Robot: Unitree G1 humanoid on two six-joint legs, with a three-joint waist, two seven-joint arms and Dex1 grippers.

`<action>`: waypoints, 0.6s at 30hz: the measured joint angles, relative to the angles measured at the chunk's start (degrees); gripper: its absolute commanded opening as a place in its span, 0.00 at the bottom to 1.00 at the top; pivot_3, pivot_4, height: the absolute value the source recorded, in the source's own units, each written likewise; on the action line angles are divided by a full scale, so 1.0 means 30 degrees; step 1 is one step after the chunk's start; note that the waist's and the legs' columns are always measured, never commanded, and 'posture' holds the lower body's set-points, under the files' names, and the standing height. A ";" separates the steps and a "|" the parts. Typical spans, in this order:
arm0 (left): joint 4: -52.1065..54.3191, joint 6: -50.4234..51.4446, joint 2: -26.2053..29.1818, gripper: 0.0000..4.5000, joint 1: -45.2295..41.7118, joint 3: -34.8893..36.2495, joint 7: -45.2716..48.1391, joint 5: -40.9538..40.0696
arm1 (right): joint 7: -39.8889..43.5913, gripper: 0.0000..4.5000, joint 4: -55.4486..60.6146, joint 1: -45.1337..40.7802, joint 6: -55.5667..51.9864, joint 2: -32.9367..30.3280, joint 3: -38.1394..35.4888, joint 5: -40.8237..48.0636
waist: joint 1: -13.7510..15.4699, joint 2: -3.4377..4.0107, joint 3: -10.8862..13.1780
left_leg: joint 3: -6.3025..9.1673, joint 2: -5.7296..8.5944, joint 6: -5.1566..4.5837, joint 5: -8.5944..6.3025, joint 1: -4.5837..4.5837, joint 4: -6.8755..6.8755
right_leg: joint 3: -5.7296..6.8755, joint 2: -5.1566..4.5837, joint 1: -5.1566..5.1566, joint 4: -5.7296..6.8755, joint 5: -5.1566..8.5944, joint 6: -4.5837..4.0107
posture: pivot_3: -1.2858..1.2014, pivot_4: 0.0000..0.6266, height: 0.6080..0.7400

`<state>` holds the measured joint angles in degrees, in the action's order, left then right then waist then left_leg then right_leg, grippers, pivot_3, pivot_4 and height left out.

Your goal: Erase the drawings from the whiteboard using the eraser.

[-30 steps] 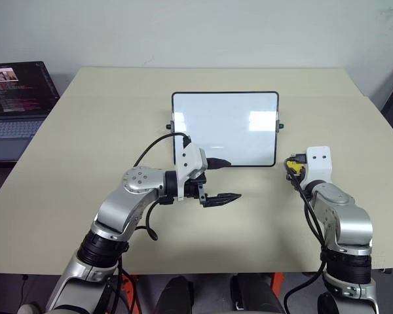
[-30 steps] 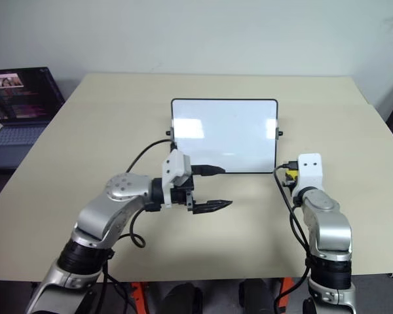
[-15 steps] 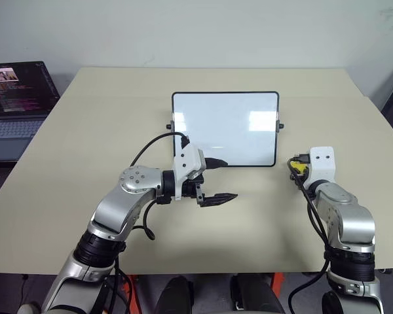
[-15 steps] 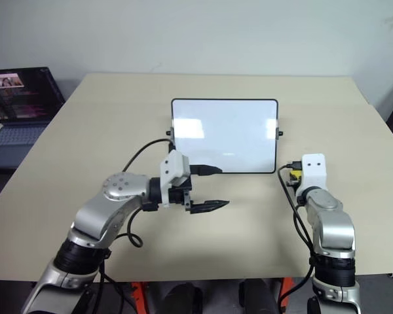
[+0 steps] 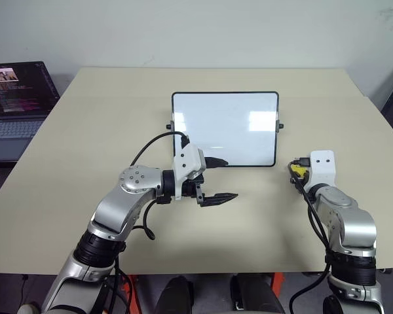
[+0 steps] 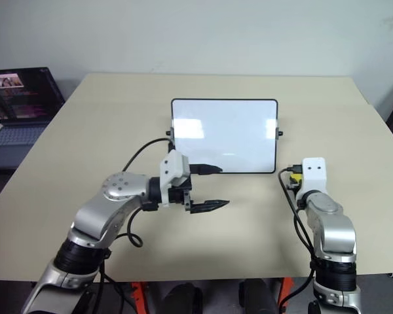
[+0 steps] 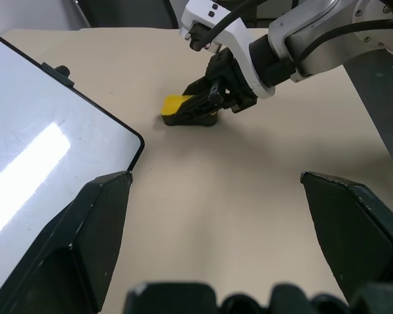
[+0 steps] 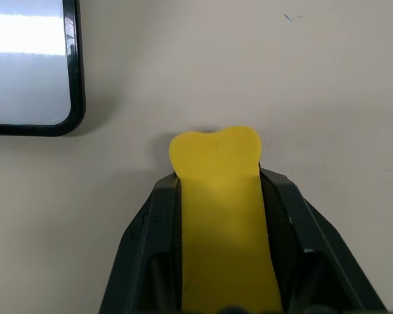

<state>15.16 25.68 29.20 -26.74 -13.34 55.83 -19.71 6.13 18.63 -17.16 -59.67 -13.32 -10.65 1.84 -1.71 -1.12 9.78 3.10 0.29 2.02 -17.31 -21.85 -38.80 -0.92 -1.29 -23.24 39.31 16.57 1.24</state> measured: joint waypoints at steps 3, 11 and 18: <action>-0.0001 -0.0010 0.0000 1.00 0.0000 0.0000 0.0004 0.0019 | -0.0007 0.29 0.0000 0.0005 0.0000 -0.0012 0.0002 0.0014 | 0.0000 0.0000 0.0000 | 0.0000 0.0000 0.0000 0.0000 0.0001 0.0000 | 0.0001 0.0000 0.0000 0.0000 0.0000 0.0000 | 0.52 0.24 1.00; -0.0014 -0.0049 0.0000 1.00 0.0000 0.0000 0.0021 0.0031 | -0.0045 0.91 0.0005 0.0254 -0.0101 -0.0092 0.0010 0.0006 | -0.0005 0.0000 0.0000 | -0.0002 -0.0001 0.0000 0.0000 0.0003 0.0000 | -0.0003 0.0000 0.0000 0.0003 0.0000 0.0000 | 0.52 0.24 1.00; -0.0016 -0.0054 -0.0001 1.00 0.0001 0.0000 0.0058 0.0030 | -0.0117 0.99 0.0005 0.0244 -0.0113 -0.0169 0.0029 0.0014 | -0.0007 0.0001 -0.0001 | -0.0002 -0.0001 0.0000 0.0000 0.0006 0.0000 | -0.0003 0.0004 0.0000 0.0008 0.0000 0.0000 | 0.52 0.24 1.00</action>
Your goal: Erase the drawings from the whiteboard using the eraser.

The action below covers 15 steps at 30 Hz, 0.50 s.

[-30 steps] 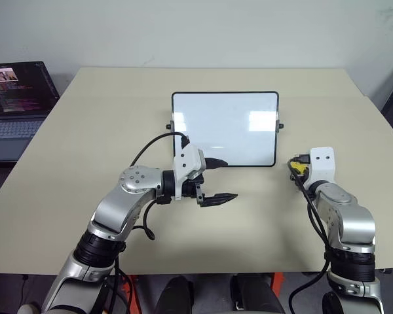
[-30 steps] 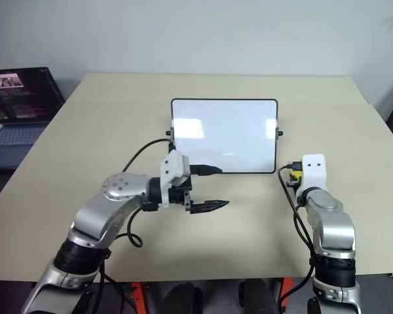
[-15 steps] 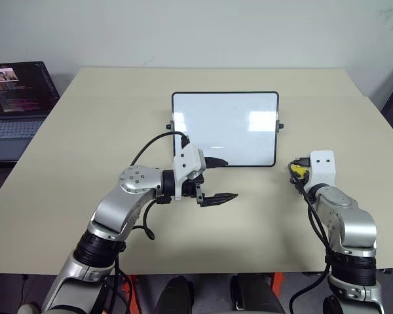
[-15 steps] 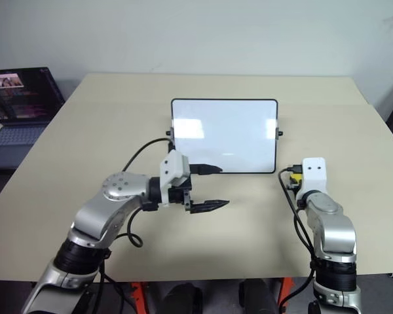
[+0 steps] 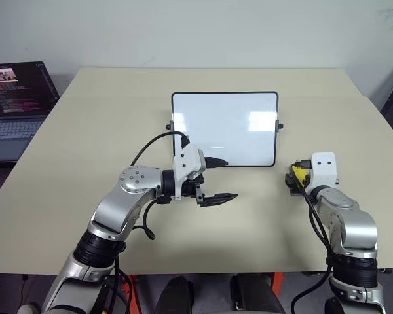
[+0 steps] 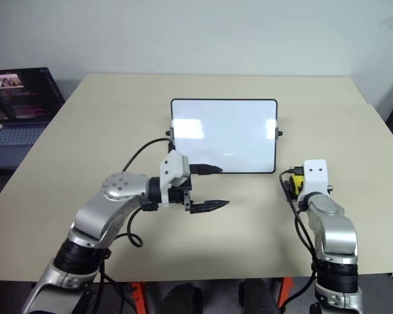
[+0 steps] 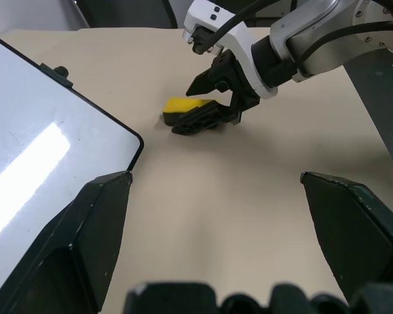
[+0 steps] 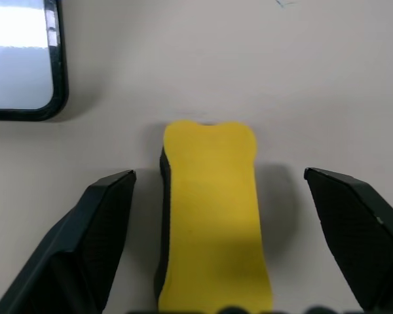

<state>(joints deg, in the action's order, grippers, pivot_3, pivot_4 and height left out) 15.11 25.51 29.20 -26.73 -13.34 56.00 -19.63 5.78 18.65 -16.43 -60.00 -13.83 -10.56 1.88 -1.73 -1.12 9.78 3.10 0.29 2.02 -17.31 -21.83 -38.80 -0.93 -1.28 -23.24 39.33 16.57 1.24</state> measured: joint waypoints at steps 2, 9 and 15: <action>0.0000 0.0000 -0.0003 1.00 0.0000 0.0002 0.0038 -0.0019 | -0.0027 0.99 0.0079 -0.0039 -0.0172 0.0006 -0.0016 0.0045 | 0.0000 0.0000 0.0000 | -0.0005 0.0001 0.0000 0.0000 0.0000 0.0000 | -0.0004 0.0000 0.0000 0.0000 0.0000 0.0000 | 0.52 0.24 1.00; 0.0000 0.0014 -0.0644 1.00 -0.0236 0.0808 -0.0687 -0.0317 | -0.0109 0.99 0.1082 -0.0658 -0.1073 0.0467 -0.0449 0.0758 | 0.0007 0.0000 0.0000 | 0.0003 0.0000 0.0000 0.0000 -0.0003 -0.0004 | 0.0003 0.0000 0.0000 0.0003 0.0000 0.0000 | 0.52 0.24 1.00; 0.0072 -0.0164 -0.1364 1.00 -0.0329 0.2920 -0.3028 -0.0828 | -0.0508 0.99 0.2612 -0.1125 -0.1360 0.1030 -0.1262 0.1327 | -0.0025 0.0003 -0.0001 | 0.0003 -0.0011 0.0000 0.0000 0.0001 0.0000 | -0.0002 -0.0002 -0.0002 0.0001 0.0000 0.0001 | 0.52 0.24 1.00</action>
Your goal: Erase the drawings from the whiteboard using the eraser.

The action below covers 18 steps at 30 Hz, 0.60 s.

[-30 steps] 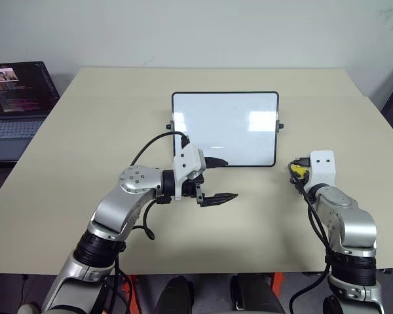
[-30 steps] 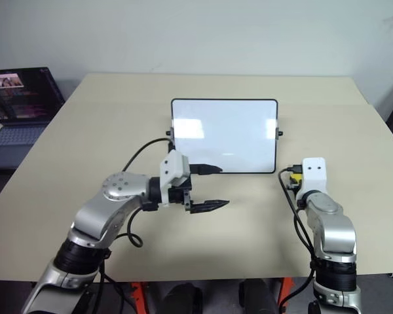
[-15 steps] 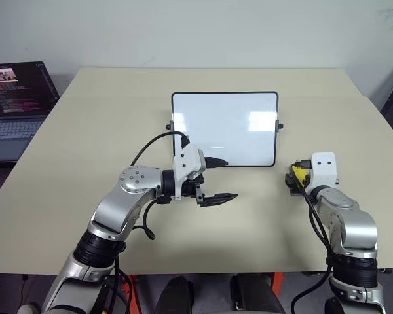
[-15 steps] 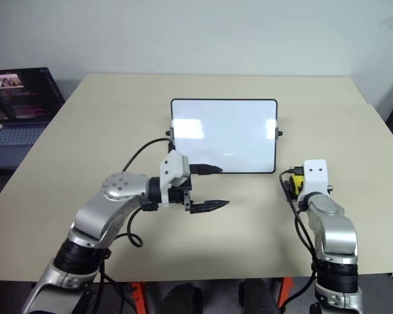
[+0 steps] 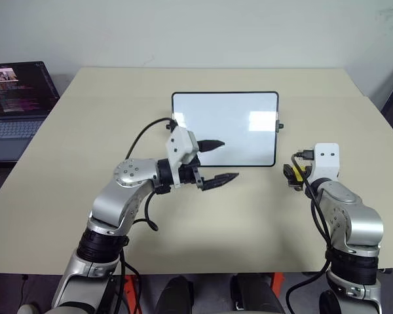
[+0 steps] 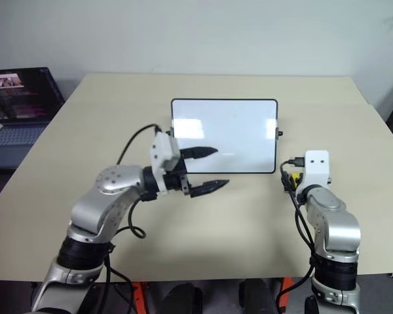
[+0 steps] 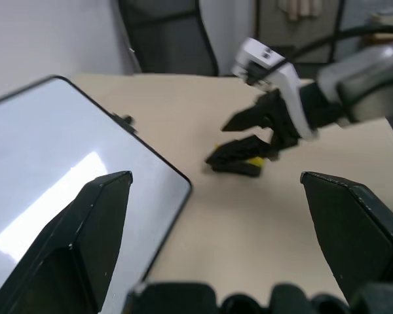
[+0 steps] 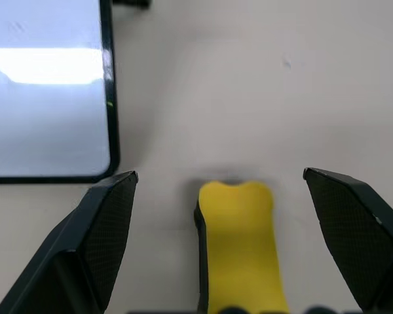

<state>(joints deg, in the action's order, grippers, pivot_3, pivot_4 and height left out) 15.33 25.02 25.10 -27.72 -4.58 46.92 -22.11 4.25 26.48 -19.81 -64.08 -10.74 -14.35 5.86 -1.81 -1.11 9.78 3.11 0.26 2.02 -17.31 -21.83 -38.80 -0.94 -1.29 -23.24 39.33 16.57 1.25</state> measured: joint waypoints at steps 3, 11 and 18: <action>0.0054 -0.0371 -0.0109 1.00 0.0904 0.0929 -0.1773 0.0676 | -0.0252 0.99 0.0935 -0.0090 0.0034 0.0027 -0.0604 0.0074 | 0.0019 0.0003 -0.0003 | 0.0001 0.0007 0.0000 0.0000 -0.0002 0.0000 | 0.0000 -0.0005 0.0001 -0.0002 0.0000 0.0000 | 0.52 0.24 1.00; 0.2521 -0.0820 -0.2273 1.00 0.7122 0.2040 -0.7494 0.3060 | 0.0352 0.99 0.3312 0.3899 0.5073 -0.0583 -0.0370 -0.0061 | 0.0065 0.0005 -0.0006 | 0.0003 0.0000 -0.0014 -0.0012 -0.0022 0.0018 | 0.0003 -0.0020 0.0009 -0.0070 -0.0001 0.0002 | 0.52 0.24 1.00; 0.4356 -0.1880 -0.3618 1.00 1.0214 0.2040 -1.0657 0.5130 | 0.0813 0.99 0.3666 0.8683 1.0695 0.0030 0.0263 -0.0195 | 0.0088 0.0026 -0.0050 | -0.0004 -0.0006 -0.0016 -0.0012 0.0035 0.0015 | -0.0003 -0.0012 0.0055 -0.0054 -0.0019 0.0020 | 0.52 0.24 1.00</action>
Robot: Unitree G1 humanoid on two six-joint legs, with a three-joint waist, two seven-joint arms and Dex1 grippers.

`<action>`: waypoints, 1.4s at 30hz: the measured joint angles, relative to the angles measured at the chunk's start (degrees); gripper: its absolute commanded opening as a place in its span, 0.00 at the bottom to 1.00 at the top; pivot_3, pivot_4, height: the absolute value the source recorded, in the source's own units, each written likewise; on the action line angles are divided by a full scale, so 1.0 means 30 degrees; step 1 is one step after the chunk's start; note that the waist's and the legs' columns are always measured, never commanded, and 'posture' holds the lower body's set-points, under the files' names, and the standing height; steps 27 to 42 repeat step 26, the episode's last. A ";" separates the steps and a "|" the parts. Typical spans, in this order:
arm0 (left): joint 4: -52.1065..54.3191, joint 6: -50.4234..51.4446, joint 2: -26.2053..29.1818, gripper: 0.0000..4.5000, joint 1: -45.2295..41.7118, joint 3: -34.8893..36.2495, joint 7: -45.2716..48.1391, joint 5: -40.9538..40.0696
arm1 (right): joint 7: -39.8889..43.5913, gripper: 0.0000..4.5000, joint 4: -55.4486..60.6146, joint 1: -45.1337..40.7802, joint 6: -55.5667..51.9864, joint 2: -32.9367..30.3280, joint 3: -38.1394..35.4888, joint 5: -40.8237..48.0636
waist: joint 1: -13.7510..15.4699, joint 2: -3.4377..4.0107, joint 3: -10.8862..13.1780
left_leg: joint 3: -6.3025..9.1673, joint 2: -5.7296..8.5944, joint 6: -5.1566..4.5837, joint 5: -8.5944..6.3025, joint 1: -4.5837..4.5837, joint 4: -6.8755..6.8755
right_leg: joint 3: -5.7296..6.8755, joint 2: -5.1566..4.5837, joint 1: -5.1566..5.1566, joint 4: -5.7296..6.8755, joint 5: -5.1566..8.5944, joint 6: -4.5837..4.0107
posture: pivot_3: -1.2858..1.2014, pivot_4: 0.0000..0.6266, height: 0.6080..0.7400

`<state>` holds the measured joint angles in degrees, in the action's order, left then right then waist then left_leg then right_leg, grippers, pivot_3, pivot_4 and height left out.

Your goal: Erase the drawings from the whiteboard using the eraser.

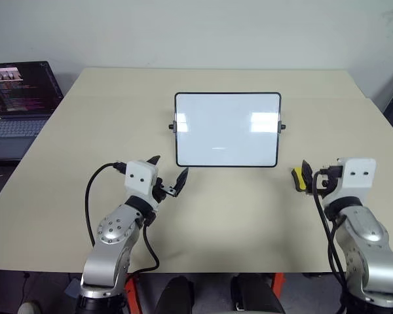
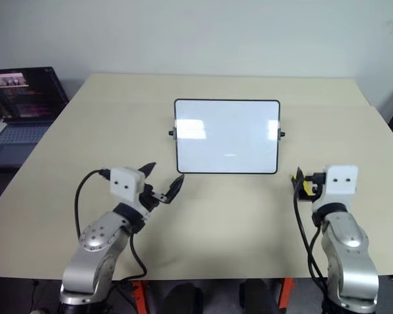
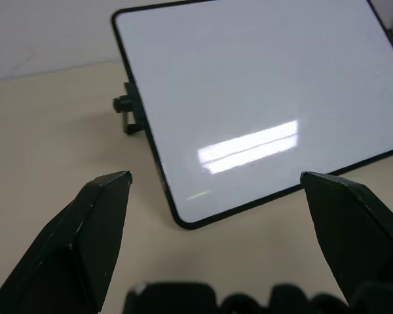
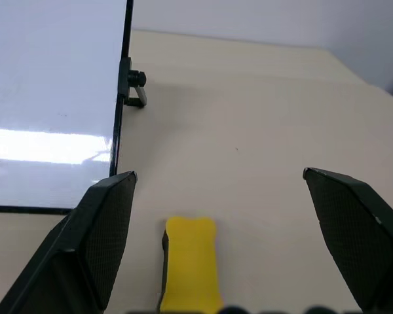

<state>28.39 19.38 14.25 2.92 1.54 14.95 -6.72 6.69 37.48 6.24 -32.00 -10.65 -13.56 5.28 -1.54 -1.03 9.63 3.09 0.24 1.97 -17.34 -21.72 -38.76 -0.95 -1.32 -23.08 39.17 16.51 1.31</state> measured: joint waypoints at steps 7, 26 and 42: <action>0.1266 -0.1498 -0.1870 1.00 0.4809 -0.0379 -0.2407 0.1625 | 0.0719 0.99 -0.0636 0.3870 0.3631 0.1181 0.0366 0.0664 | -0.0034 0.0016 -0.0050 | -0.0017 -0.0007 -0.0002 -0.0003 -0.0002 0.0004 | -0.0017 -0.0002 0.0005 -0.0027 0.0002 0.0002 | 0.52 0.24 1.00; 0.3718 -0.1675 -0.4420 1.00 0.8912 -0.0764 -0.6080 0.4344 | 0.1932 0.99 -0.3931 0.5978 0.8900 0.1421 0.0364 0.1680 | 0.0009 -0.0004 -0.0072 | -0.0016 -0.0011 -0.0044 -0.0047 0.0271 0.0027 | -0.0007 0.0007 0.0306 -0.0095 0.0128 0.0093 | 0.52 0.24 1.00; 0.3718 -0.1675 -0.4420 1.00 0.8912 -0.0764 -0.6080 0.4344 | 0.1932 0.99 -0.3931 0.5978 0.8900 0.1421 0.0364 0.1680 | 0.0009 -0.0004 -0.0072 | -0.0016 -0.0011 -0.0044 -0.0047 0.0271 0.0027 | -0.0007 0.0007 0.0306 -0.0095 0.0128 0.0093 | 0.52 0.24 1.00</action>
